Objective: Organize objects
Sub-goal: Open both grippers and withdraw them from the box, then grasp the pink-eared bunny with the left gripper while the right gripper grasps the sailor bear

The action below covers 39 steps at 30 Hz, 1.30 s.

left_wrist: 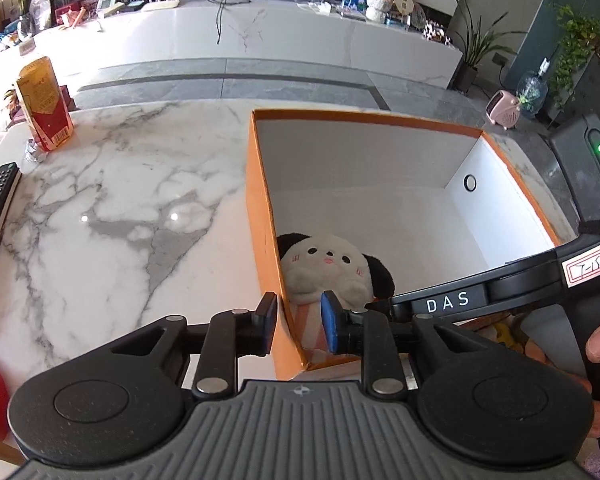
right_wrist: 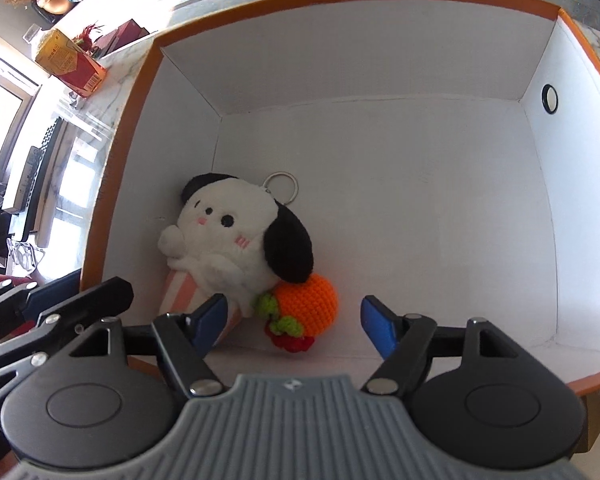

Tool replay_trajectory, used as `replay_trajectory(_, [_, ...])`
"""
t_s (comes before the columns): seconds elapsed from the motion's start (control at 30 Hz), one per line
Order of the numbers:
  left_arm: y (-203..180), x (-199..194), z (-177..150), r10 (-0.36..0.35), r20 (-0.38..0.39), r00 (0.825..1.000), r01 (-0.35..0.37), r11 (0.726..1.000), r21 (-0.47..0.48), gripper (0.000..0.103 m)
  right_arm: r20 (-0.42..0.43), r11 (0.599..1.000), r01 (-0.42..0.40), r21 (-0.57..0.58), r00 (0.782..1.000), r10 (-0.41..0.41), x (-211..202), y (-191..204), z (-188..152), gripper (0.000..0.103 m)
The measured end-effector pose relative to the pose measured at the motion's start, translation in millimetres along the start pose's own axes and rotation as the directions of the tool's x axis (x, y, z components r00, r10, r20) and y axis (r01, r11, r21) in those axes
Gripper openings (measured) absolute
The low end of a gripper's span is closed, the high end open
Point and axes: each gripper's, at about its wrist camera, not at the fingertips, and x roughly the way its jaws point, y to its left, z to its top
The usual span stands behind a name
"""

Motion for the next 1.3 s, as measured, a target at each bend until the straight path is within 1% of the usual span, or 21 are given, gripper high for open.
replay_trajectory(0.07, [-1.0,-14.1,-4.2,0.005,0.051,0.999,-0.004,1.000,-0.024,0.033,0.041,1.000,0.008,-0.021,0.999,-0.007,-11.9,4.4,-5.1,0.075])
replay_trajectory(0.13, [-3.4,-26.8,-9.4,0.004,0.087,0.996,0.000,0.999,-0.043,0.034,0.088,0.999,0.025,-0.048,0.996,-0.020,-25.1,9.6,-11.8,0.075])
replay_trajectory(0.17, [-5.0,-31.9,-11.1,-0.004,0.097,0.995,0.009,0.999,-0.049,0.034,0.109,0.997,0.035,-0.063,0.994,-0.028,-32.1,12.1,-13.4,0.075])
replay_trajectory(0.2, [-6.9,-36.7,-13.4,-0.014,0.105,0.994,0.020,0.998,-0.056,0.034,0.133,0.996,0.044,-0.075,0.991,-0.034,-38.0,12.6,-4.2,0.075])
replay_trajectory(0.23, [-9.0,-40.8,-15.7,-0.024,0.113,0.993,0.031,0.997,-0.065,0.034,0.158,0.995,0.052,-0.088,0.987,-0.038,-45.1,15.4,-9.7,0.075])
replay_trajectory(0.27, [-11.2,-44.0,-18.1,-0.034,0.119,0.992,0.043,0.996,-0.073,0.034,0.181,0.994,0.056,-0.098,0.983,-0.038,-56.4,3.3,-21.3,0.075])
replay_trajectory(0.3, [-13.7,-47.0,-20.6,-0.046,0.123,0.991,0.056,0.995,-0.078,0.035,0.205,0.993,0.059,-0.106,0.978,-0.036,-62.9,6.3,-23.8,0.075])
replay_trajectory(0.4, [-20.8,-52.7,-28.7,-0.081,0.138,0.987,0.095,0.991,-0.097,0.035,0.282,0.988,0.069,-0.135,0.959,-0.029,-74.7,13.5,-32.7,0.075])
replay_trajectory(0.47, [-25.3,-54.2,-34.5,-0.110,0.140,0.984,0.125,0.986,-0.108,0.035,0.331,0.986,0.085,-0.143,0.943,-0.034,-98.8,8.6,-52.2,0.075])
replay_trajectory(0.53, [-30.9,-53.9,-39.0,-0.138,0.136,0.981,0.154,0.982,-0.112,0.035,0.374,0.986,0.093,-0.138,0.927,-0.036,-108.4,7.4,-63.0,0.075])
replay_trajectory(0.6, [-38.2,-51.7,-45.1,-0.163,0.125,0.979,0.178,0.977,-0.119,0.041,0.407,0.987,0.096,-0.127,0.913,-0.037,-118.0,-1.9,-76.9,0.075])
replay_trajectory(0.63, [-41.6,-49.9,-47.1,-0.171,0.118,0.978,0.185,0.975,-0.120,0.042,0.420,0.987,0.099,-0.126,0.907,-0.038,-122.4,-6.7,-84.3,0.075])
replay_trajectory(0.73, [-53.0,-44.3,-53.0,-0.184,0.098,0.978,0.195,0.974,-0.114,0.044,0.436,0.985,0.134,-0.112,0.897,-0.073,-131.1,-20.6,-107.0,0.075])
replay_trajectory(0.8, [-59.4,-39.3,-54.5,-0.194,0.084,0.977,0.202,0.973,-0.109,0.051,0.437,0.984,0.148,-0.097,0.895,-0.092,-133.2,-31.6,-121.6,0.075])
replay_trajectory(0.83, [-62.1,-36.7,-55.0,-0.196,0.078,0.978,0.203,0.974,-0.104,0.052,0.437,0.985,0.148,-0.084,0.894,-0.097,-134.0,-38.3,-129.9,0.075])
replay_trajectory(0.97, [-71.9,-27.6,-62.6,-0.152,0.052,0.987,0.157,0.983,-0.099,0.054,0.437,0.992,0.121,-0.023,0.894,-0.099,-131.1,-67.3,-156.8,0.075])
replay_trajectory(1.13, [-81.8,-22.7,-69.1,-0.132,0.032,0.991,0.135,0.987,-0.085,0.059,0.424,0.990,0.138,0.005,0.897,-0.127,-120.9,-88.0,-165.2,0.074])
replay_trajectory(1.3, [-85.1,-13.6,-72.2,-0.100,0.008,0.995,0.100,0.991,-0.092,0.060,0.401,0.995,0.098,-0.010,0.912,-0.085,-109.7,-92.3,-165.5,0.073])
